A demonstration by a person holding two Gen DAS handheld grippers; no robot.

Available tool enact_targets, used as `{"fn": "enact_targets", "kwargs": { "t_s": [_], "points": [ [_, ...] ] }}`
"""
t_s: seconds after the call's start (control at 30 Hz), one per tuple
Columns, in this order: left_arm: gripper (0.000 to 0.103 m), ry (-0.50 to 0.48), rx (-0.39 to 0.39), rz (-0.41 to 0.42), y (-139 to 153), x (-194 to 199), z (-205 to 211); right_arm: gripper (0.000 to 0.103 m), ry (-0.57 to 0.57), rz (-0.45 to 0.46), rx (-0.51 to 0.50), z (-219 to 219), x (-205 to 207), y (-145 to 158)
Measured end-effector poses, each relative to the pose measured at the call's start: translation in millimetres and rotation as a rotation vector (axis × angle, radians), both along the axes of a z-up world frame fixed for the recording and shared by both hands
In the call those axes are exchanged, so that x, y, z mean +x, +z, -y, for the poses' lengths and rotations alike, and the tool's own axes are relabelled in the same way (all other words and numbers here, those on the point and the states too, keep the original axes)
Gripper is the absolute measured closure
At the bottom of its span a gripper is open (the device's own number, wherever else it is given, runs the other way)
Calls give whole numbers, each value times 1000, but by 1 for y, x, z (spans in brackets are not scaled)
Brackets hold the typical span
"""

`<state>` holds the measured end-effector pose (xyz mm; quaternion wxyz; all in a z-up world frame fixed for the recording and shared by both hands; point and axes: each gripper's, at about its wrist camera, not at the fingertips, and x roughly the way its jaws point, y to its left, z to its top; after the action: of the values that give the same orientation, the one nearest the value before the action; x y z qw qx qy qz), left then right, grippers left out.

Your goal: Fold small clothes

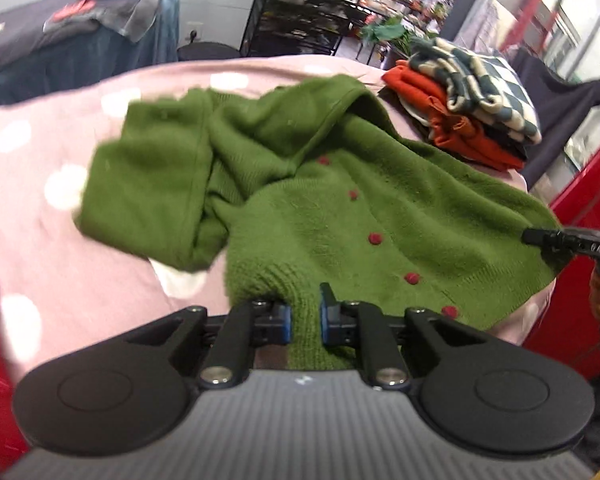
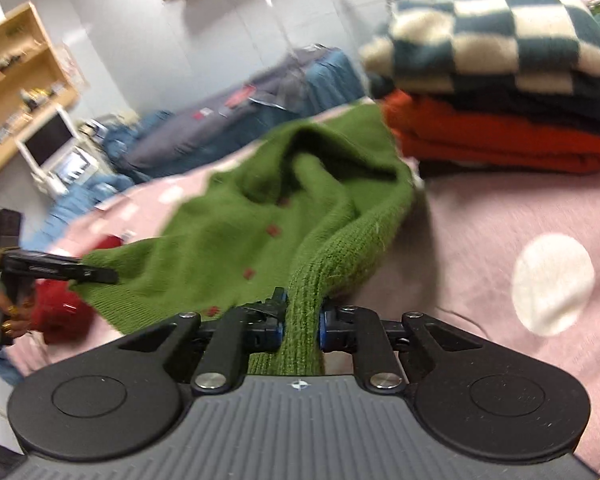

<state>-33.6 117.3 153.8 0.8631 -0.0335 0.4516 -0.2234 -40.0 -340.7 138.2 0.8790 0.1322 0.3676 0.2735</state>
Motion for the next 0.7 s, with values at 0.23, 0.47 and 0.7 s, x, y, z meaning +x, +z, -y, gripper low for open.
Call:
{"fn": "enact_targets", "kwargs": {
  "t_s": [0.23, 0.47, 0.7],
  "points": [
    [92, -117, 119, -147, -28, -39, 26, 83, 119, -94, -167, -6, -24, -8],
    [91, -114, 89, -304, -81, -65, 20, 89, 96, -209, -280, 4, -41, -41],
    [57, -167, 133, -332, -79, -62, 17, 64, 126, -117, -428, -6, -37, -27]
  ]
}}
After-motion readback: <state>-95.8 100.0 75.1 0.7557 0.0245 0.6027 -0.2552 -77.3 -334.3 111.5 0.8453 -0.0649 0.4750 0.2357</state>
